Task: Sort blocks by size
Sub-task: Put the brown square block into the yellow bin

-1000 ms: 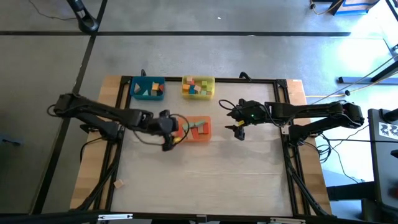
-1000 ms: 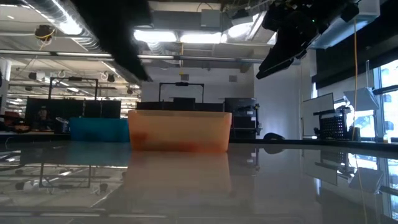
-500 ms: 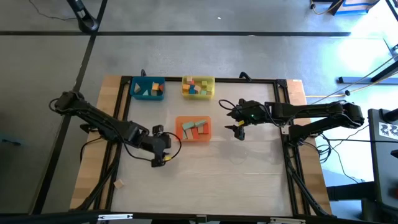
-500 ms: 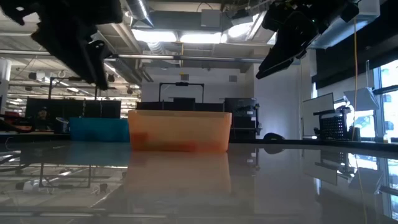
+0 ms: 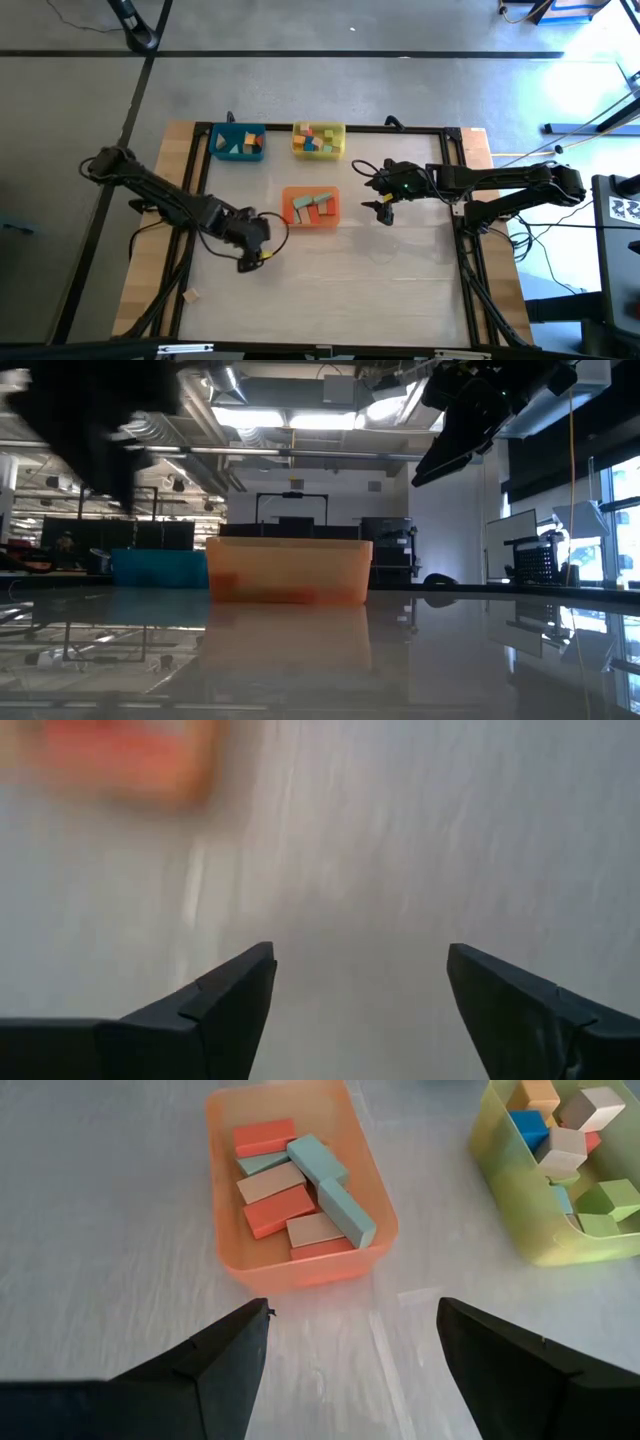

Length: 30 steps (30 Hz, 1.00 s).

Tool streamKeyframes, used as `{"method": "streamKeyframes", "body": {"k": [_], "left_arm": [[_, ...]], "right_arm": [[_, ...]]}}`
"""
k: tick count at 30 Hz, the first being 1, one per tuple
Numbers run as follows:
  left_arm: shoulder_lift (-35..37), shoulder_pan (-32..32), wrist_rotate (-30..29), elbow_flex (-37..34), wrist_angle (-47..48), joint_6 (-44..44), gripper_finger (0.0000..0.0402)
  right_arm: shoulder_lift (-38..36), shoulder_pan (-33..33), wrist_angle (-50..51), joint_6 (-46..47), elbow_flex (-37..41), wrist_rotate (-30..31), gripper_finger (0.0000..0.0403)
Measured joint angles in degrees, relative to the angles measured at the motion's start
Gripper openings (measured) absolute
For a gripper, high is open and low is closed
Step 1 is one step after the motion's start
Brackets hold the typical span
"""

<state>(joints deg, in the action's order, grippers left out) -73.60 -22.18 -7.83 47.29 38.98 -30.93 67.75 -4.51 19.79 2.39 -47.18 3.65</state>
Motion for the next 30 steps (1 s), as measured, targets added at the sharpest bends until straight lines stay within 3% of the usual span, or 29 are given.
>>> {"method": "streamKeyframes", "body": {"k": [6, 13, 17, 23, 30], "left_arm": [[0.0, -7.72, 1.94, 0.0, 12.93, -18.35, 0.0285], [0.0, -16.17, 3.48, 0.0, 18.26, -34.24, 0.0285], [0.0, -19.94, 8.85, 0.0, 23.15, -43.67, 0.028], [0.0, -25.42, 17.77, 0.0, 25.34, -57.48, 0.0252], [-1.79, -30.36, 23.73, 0.0, 23.81, -65.02, 0.0189]], "right_arm": [[0.0, 0.0, -0.24, 0.02, 0.0, -0.01, 0.0289], [0.0, 0.0, -0.24, -0.89, 0.0, 0.01, 0.0289], [0.0, 0.0, -0.54, -1.22, 0.0, 0.57, 0.0289], [0.0, 0.0, -0.35, -1.22, 0.0, 1.06, 0.0289], [0.0, -0.02, -0.28, -1.25, 0.0, 0.88, 0.0289]]}}
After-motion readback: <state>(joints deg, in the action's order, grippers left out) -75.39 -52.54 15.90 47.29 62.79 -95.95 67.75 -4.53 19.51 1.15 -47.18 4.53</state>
